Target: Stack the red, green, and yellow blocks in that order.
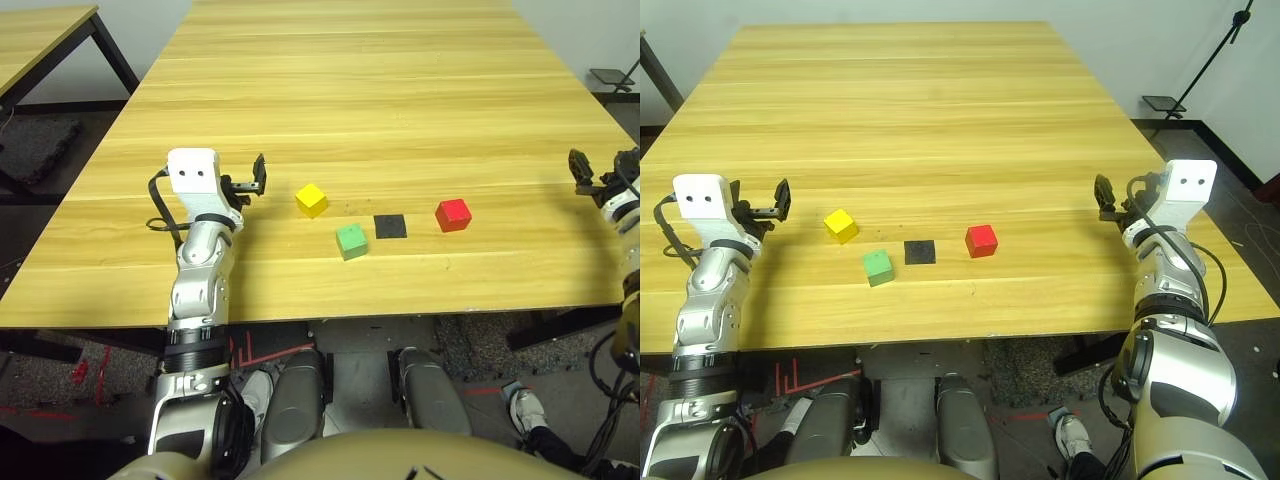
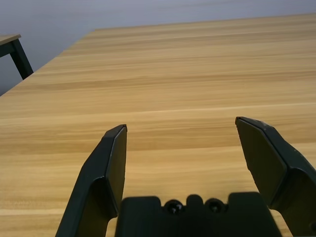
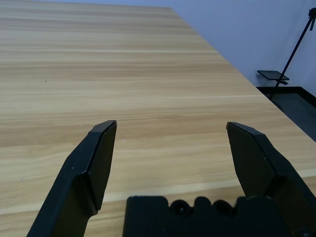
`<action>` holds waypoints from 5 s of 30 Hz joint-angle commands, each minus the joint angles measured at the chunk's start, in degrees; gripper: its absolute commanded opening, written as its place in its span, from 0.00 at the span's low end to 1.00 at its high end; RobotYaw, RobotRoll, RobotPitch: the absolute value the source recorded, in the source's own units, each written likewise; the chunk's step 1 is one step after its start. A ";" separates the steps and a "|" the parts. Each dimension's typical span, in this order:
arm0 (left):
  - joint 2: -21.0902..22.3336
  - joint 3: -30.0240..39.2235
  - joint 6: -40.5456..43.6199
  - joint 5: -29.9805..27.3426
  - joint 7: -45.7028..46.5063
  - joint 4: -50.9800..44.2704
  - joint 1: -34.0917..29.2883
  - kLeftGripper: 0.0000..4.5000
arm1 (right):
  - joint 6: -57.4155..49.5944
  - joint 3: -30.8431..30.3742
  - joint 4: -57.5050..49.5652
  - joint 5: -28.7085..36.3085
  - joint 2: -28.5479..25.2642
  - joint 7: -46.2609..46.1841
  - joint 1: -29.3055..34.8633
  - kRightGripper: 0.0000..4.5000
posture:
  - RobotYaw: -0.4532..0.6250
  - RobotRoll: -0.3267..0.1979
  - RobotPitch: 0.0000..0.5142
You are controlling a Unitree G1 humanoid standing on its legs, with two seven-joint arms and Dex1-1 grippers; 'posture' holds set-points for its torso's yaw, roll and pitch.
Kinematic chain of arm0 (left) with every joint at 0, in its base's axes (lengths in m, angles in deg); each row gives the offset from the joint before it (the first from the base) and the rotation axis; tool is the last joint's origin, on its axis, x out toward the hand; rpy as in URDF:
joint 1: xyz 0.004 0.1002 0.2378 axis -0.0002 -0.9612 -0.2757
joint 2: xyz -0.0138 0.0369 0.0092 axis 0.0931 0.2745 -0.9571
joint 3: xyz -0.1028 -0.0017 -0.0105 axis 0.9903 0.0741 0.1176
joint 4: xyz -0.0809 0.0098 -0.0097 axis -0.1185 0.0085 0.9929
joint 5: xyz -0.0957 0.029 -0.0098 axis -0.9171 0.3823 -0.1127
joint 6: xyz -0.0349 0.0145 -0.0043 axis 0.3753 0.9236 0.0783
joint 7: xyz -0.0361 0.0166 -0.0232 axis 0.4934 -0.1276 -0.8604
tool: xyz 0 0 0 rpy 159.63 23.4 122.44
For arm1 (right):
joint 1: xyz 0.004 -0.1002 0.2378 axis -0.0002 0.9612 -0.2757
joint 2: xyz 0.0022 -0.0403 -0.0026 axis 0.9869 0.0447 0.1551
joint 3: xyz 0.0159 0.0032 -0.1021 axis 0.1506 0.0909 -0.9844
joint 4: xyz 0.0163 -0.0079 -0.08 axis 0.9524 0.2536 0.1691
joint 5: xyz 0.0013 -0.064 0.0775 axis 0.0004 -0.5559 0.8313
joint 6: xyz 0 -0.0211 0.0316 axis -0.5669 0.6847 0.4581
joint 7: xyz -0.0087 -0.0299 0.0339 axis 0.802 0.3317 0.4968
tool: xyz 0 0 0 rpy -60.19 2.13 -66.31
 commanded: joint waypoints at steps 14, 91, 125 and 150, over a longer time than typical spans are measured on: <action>11.36 -0.74 18.76 -17.16 -15.91 -16.81 8.10 0.99 | -10.63 -9.05 -3.64 -2.63 -0.79 28.51 -7.32 1.00 | 0.61 0.41 0.15; 27.65 -17.33 33.46 -21.02 -36.52 -28.03 4.27 1.00 | -20.32 -46.38 -21.20 -24.06 16.33 57.64 -16.64 0.45 | 0.91 0.23 0.21; 27.10 -29.70 23.09 -12.22 -46.91 -16.30 4.89 1.00 | -35.84 -43.73 -49.95 7.43 -4.19 63.51 -10.42 0.99 | 0.70 0.33 0.18; 19.45 -29.19 20.64 -5.92 -43.15 -7.98 5.33 0.46 | -42.20 -36.21 -57.73 6.38 -5.42 61.38 -4.78 1.00 | 0.67 0.35 0.18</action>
